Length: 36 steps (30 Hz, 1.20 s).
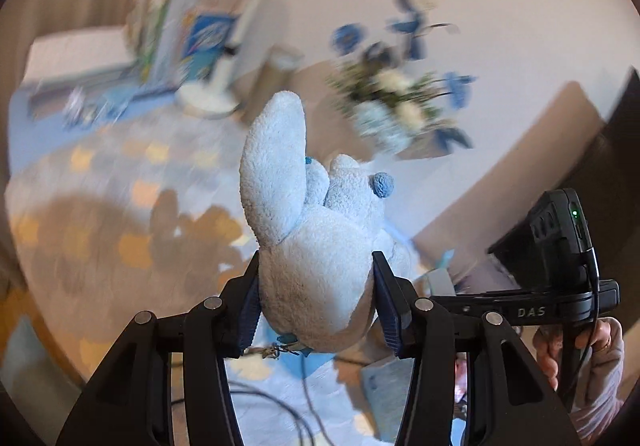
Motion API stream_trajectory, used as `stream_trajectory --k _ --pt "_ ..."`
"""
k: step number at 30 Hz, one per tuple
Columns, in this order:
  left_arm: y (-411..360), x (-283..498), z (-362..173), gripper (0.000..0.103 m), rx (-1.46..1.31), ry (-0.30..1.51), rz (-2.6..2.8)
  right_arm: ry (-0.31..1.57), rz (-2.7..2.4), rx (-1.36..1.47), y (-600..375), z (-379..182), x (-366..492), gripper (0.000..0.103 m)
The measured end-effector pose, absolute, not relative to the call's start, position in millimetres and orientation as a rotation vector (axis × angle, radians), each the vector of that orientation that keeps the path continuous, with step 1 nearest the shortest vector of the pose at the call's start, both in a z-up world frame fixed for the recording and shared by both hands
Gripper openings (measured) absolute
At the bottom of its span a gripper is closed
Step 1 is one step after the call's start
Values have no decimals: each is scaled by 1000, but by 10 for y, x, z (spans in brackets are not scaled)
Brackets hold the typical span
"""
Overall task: Organize soft objects
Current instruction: 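Lift the bunny and tape roll and carry both over the glass plate, then lower the bunny and tape roll into the plate and open both tools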
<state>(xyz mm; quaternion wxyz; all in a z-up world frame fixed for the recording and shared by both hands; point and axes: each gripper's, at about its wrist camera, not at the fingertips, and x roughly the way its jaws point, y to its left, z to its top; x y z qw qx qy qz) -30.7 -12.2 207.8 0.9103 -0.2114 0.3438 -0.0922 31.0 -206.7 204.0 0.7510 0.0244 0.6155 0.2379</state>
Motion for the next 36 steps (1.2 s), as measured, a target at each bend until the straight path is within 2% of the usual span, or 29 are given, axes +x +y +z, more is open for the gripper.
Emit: stream_trajectory --k 7,12,16,22,28,36 --pt "-930 -120 2547 47 -292 649 -417 1147 378 192 -2859 2695 -80 20" --pt "-1661 22 2526 47 -176 723 -575 1054 215 329 -3591 2885 -381 20" --pt "-2406 104 2219 47 -52 868 -704 1034 68 435 -4163 2834 -698 20" --pt "-3180 65 1886 47 94 961 -814 1082 -104 512 -4717 2526 -1010 20" --pt "-3530 98 1638 47 170 1032 -835 1114 -182 584 -5011 2257 -1157 20" --pt "-3696 137 1446 48 189 1093 -821 1100 -230 627 -5223 2192 -1186 20"
